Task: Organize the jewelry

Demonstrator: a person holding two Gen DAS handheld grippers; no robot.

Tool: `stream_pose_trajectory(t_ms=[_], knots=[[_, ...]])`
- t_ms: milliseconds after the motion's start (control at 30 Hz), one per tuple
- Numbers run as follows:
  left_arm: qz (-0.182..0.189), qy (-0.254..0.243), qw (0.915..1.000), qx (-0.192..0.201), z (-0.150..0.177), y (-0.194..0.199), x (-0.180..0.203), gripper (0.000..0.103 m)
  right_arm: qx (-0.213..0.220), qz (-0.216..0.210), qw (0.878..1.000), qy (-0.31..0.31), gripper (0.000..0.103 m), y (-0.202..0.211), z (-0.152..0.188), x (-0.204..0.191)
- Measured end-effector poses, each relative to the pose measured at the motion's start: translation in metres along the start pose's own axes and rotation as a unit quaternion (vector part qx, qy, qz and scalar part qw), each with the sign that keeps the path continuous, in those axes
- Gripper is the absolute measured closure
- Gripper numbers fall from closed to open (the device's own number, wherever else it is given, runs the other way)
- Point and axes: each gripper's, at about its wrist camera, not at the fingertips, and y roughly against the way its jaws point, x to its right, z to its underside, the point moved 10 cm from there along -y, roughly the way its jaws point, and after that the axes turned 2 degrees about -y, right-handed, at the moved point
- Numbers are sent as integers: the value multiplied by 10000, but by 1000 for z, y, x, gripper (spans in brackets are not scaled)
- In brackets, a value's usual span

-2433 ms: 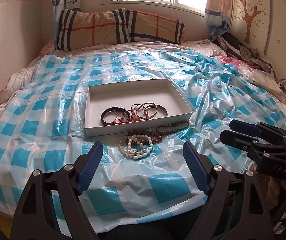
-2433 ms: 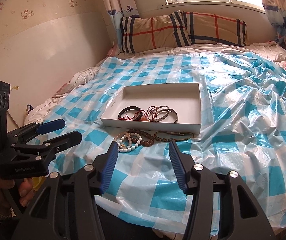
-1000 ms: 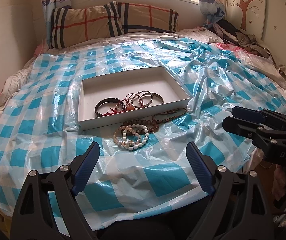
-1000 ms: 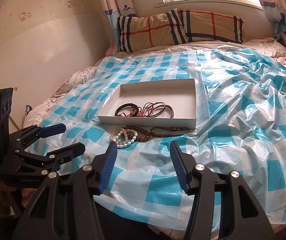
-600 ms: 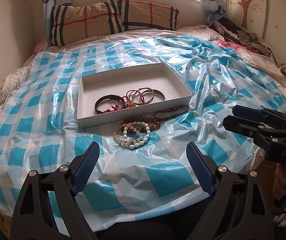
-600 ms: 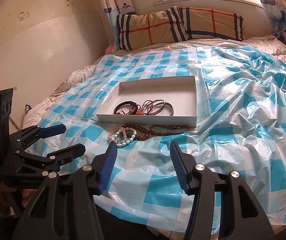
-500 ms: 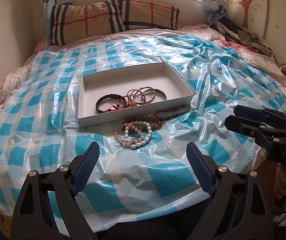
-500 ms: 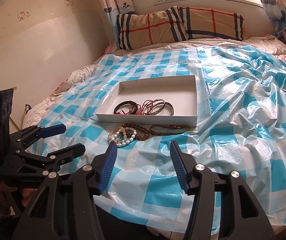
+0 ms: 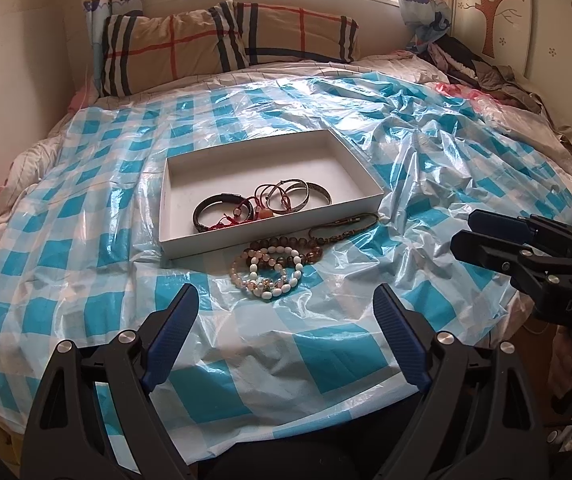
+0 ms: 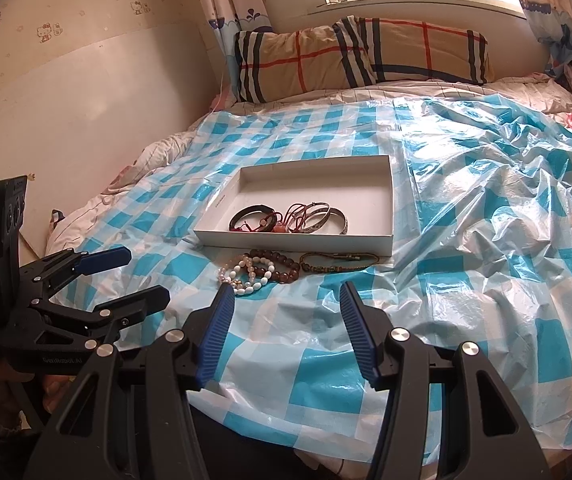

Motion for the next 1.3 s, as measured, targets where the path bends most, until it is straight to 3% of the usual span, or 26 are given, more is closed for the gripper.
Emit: stream_pose_trajectory(t_ms=[200, 533, 833, 1100, 1300], knots=[[-16, -88, 10000, 21, 2, 3, -7, 18, 33, 32, 10000, 2, 49, 7, 0, 2], [63, -147, 9995, -278, 29, -10, -36, 18, -72, 62, 9999, -82, 49, -2, 6, 12], [164, -324, 9985, -418, 23, -43, -24, 18, -167, -8, 9998, -106, 49, -17, 7, 12], [-176, 340, 9979, -517, 4, -83, -58, 18, -247, -58, 9996, -148, 49, -31, 7, 13], [-746, -49, 9947, -699, -3, -119, -70, 18, -359, -101, 9992, -153, 49, -45, 10, 13]])
